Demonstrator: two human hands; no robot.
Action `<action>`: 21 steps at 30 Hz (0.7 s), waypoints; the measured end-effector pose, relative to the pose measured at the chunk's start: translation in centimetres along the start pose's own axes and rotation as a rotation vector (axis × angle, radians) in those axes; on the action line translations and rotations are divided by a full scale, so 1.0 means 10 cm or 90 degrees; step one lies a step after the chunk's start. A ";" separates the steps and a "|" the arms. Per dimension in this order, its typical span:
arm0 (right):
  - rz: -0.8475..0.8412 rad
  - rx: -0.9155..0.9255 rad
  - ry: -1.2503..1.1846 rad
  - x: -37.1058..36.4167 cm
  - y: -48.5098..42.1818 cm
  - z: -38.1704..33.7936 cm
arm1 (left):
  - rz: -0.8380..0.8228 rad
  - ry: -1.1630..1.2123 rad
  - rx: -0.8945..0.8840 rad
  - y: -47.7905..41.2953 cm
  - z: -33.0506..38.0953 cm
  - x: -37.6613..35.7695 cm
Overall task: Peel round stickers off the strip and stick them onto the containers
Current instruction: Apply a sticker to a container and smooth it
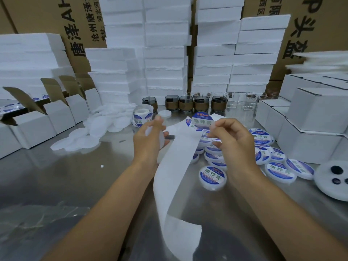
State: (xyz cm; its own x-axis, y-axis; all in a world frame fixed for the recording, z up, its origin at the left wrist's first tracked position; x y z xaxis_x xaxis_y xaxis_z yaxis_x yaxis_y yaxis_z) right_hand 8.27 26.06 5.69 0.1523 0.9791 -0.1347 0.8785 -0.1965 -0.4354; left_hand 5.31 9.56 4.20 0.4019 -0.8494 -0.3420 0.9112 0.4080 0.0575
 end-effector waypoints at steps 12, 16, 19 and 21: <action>-0.156 -0.111 -0.260 -0.09 0.06 -0.11 | -0.329 0.158 0.042 0.20 0.09 -0.10; -0.194 -0.113 -0.222 -0.14 0.11 -0.09 | -0.416 0.158 0.159 0.26 0.04 -0.14; -0.171 -0.109 -0.156 -0.16 0.12 -0.05 | -0.408 0.183 0.184 0.27 -0.01 -0.16; -0.164 -0.094 -0.136 -0.16 0.13 -0.03 | -0.394 0.196 0.190 0.27 -0.05 -0.18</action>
State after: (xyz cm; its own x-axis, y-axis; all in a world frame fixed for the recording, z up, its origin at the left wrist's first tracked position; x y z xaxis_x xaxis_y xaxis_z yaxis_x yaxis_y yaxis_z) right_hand 9.29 24.29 5.66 -0.1667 0.9597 -0.2263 0.9339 0.0801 -0.3485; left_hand 6.98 12.34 4.51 -0.1951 -0.7441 -0.6389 0.9660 -0.2585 0.0061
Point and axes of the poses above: each hand's wrist, its own y-axis away from the middle knuckle, its own x-axis out of the back of the hand, z = x × y, the point moved 1 cm from there along -y, towards the middle knuckle, and after that the axes turned 6 degrees about x, right-handed, at the moved point
